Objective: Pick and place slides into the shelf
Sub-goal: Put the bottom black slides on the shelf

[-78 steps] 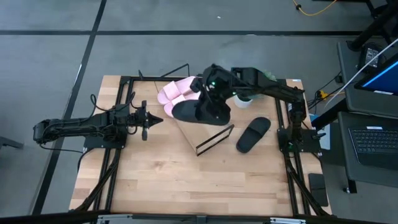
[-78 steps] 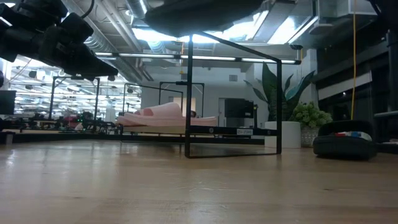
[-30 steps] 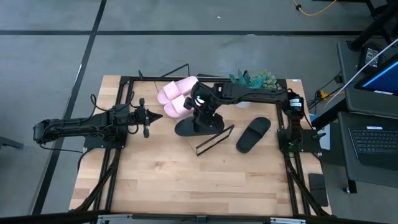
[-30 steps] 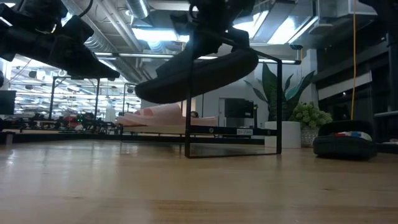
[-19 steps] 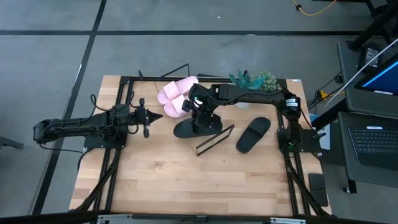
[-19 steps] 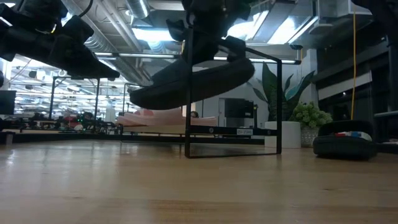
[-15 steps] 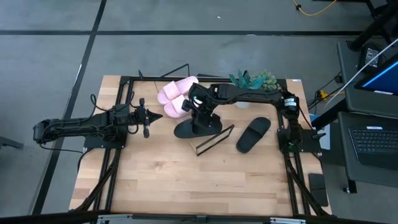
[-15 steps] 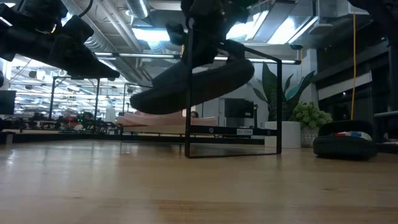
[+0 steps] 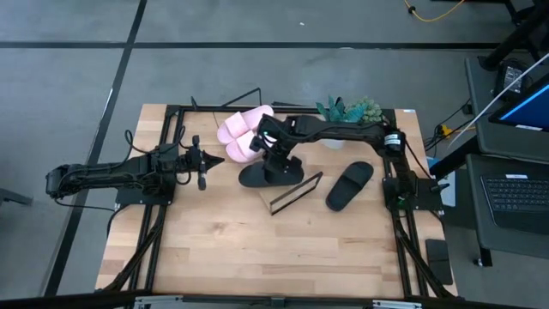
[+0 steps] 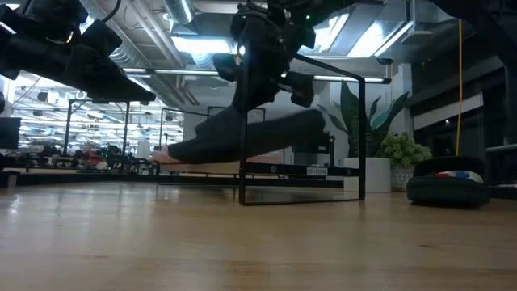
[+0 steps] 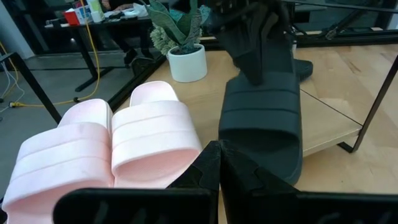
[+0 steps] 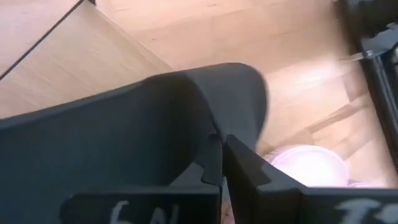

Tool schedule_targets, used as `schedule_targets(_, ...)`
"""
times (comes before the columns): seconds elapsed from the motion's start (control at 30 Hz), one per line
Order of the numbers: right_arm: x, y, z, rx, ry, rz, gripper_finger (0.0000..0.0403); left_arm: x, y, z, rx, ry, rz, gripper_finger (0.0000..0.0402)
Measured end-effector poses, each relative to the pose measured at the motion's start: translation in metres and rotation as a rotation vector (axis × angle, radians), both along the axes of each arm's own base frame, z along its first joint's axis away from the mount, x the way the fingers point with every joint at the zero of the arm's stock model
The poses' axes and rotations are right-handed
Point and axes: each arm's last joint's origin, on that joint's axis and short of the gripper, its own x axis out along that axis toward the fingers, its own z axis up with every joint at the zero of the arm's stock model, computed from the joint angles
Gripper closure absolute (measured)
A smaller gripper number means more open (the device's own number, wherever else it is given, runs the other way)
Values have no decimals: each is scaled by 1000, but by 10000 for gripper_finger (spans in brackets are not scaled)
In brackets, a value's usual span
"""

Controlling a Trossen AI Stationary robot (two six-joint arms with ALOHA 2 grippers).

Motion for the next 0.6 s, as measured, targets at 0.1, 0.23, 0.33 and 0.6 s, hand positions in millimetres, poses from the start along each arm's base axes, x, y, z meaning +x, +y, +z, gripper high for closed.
schedule_targets(0.1, 3, -1, -6, 21, 15, -32, 382, 0, 0, 0, 0, 0, 0, 401)
schedule_targets(0.23, 4, -2, -7, 54, 38, -125, 353, 0, 0, 0, 0, 0, 0, 401)
schedule_targets(0.33, 4, -3, -7, 71, 47, -170, 340, 0, 0, 0, 0, 1, 0, 401)
schedule_targets(0.6, 3, -3, -8, 72, 60, -177, 327, 0, 0, 0, 0, 1, -1, 401)
